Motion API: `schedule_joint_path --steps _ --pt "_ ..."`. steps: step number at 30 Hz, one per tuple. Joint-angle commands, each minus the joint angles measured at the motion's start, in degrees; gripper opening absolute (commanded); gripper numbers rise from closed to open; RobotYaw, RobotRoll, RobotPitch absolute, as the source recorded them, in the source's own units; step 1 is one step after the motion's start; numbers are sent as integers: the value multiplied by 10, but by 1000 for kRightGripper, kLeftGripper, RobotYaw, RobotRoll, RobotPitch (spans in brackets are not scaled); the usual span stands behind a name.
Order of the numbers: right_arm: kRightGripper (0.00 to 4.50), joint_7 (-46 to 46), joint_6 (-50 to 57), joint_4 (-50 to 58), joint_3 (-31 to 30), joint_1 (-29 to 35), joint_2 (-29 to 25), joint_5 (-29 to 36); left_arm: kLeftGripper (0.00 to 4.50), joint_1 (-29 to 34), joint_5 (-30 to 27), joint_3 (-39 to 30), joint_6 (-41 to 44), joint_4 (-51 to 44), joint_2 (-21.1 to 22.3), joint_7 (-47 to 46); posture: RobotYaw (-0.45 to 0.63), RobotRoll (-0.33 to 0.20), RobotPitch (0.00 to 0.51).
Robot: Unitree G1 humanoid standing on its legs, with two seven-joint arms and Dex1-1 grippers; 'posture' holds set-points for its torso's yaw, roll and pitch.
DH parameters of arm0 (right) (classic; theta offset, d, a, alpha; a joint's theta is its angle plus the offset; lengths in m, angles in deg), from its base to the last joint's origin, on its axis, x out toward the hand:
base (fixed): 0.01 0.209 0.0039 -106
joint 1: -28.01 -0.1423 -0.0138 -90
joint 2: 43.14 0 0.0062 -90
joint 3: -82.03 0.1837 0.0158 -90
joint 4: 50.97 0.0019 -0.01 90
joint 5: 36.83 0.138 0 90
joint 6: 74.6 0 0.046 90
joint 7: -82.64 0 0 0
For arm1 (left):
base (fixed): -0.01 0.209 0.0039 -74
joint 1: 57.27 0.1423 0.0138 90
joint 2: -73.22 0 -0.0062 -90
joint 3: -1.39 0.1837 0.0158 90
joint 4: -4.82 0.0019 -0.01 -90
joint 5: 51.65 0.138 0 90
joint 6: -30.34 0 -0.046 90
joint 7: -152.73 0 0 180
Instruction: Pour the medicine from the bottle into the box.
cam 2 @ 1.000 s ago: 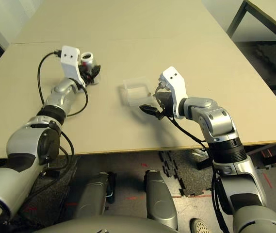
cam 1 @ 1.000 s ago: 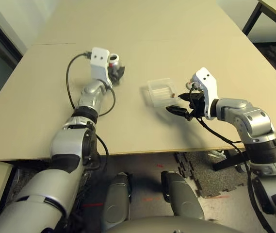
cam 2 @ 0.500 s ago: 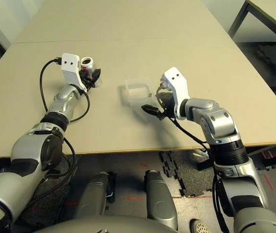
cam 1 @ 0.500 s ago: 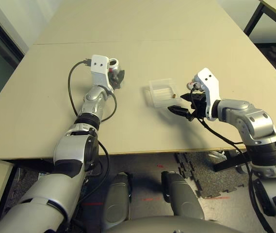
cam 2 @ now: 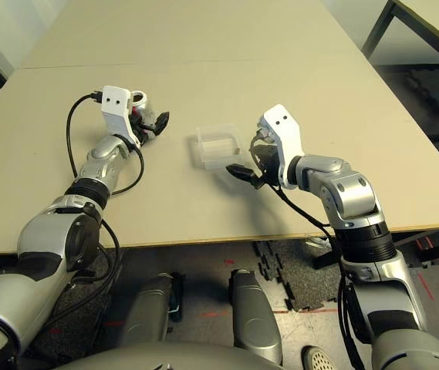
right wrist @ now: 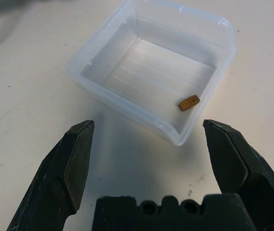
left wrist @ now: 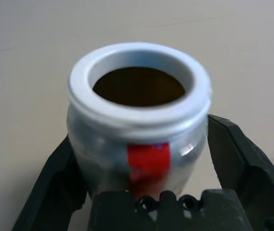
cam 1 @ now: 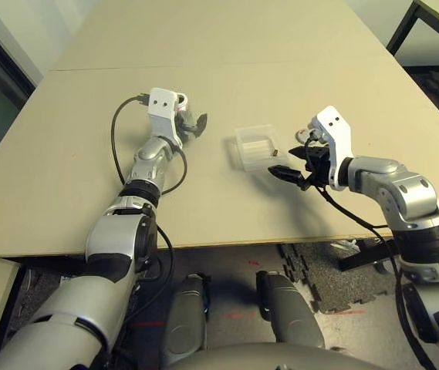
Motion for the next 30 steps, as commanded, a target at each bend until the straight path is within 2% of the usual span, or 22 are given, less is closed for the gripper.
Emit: schedule_joint_path --steps 1,10,16,20,27,30 --pt "4500 -3 6 19 5 9 -3 8 4492 7 4 7 -9 8 -1 4 -164 0 154" --pt "4500 3 17 41 7 10 -14 22 4492 33 -2 9 -24 -14 -3 8 -149 0 159" --pt "4500 2 29 64 15 11 -25 34 4492 69 -18 2 -23 -74 -7 9 -136 0 167" --pt "4500 0 41 84 21 11 -34 45 4492 134 -35 3 6 -186 -12 9 -127 0 171" --pt "4500 -6 52 118 40 24 -39 65 4492 281 -68 14 135 -481 -24 -19 -104 0 182" --pt "4500 -22 14 139 74 33 -2 87 4492 321 -84 9 182 -588 -24 -39 -85 0 183"
